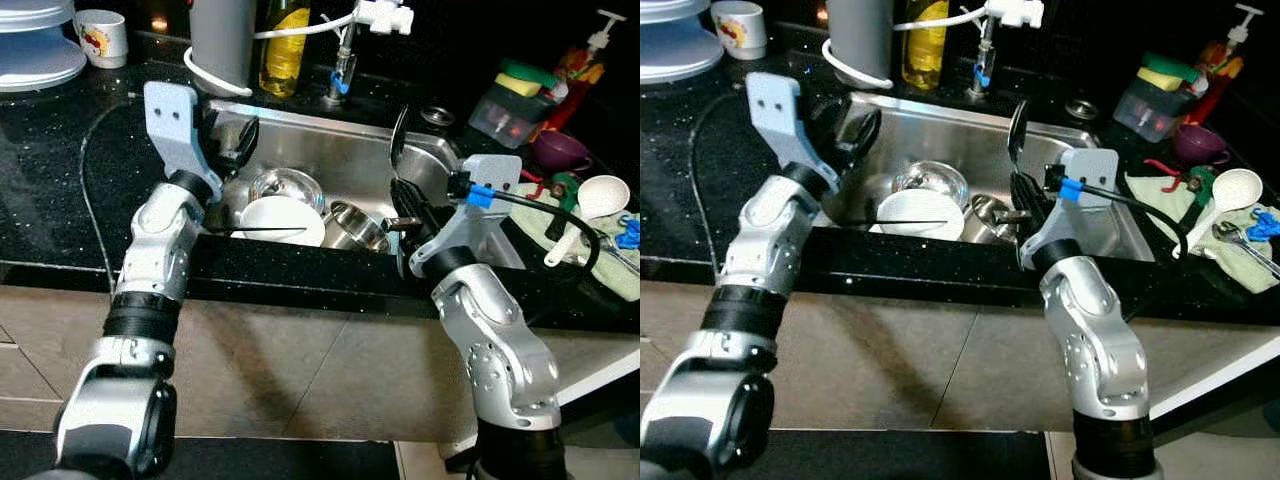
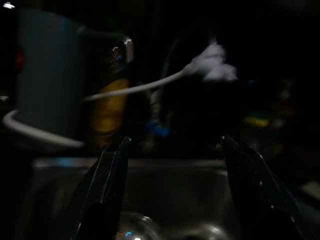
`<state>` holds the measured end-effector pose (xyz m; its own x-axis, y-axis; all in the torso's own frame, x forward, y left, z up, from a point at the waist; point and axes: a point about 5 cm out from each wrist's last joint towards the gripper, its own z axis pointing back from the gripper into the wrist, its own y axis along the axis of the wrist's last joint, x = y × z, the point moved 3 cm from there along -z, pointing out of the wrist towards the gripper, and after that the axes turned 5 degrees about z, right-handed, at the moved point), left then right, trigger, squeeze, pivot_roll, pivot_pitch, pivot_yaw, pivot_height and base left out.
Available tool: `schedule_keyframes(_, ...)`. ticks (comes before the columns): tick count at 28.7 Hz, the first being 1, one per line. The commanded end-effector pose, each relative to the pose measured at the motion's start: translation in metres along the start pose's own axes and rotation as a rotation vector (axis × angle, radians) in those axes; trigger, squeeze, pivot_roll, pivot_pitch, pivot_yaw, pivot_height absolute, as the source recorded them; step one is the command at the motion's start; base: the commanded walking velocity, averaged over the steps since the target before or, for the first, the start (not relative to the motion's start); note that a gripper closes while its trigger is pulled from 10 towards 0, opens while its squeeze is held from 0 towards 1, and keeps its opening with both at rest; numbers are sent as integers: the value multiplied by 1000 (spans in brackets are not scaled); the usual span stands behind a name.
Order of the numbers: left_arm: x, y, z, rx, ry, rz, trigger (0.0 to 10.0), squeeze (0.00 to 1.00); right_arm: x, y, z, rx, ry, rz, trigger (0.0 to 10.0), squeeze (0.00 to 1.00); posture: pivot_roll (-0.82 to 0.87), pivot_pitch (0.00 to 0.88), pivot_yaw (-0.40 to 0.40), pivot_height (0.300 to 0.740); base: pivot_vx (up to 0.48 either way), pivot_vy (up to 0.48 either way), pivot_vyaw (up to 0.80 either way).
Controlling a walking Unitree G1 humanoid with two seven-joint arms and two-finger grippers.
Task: Kitchen organization
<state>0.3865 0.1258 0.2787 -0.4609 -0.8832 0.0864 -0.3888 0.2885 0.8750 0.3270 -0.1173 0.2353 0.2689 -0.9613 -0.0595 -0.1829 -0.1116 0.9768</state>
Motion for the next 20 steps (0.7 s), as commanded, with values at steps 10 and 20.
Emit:
schedule_keyframes(10, 39, -7, 40, -28, 78, -75, 10000, 0, -9, -15, -48, -19, 23, 105, 10000, 0, 114, 0, -190, 740, 0, 0, 0)
schedule_keyframes(20, 28, -4, 64, -76, 193, -235, 10000, 0, 6, -16, -75, 0, -107, 126, 10000, 0, 139, 0, -195, 740, 0, 0, 0)
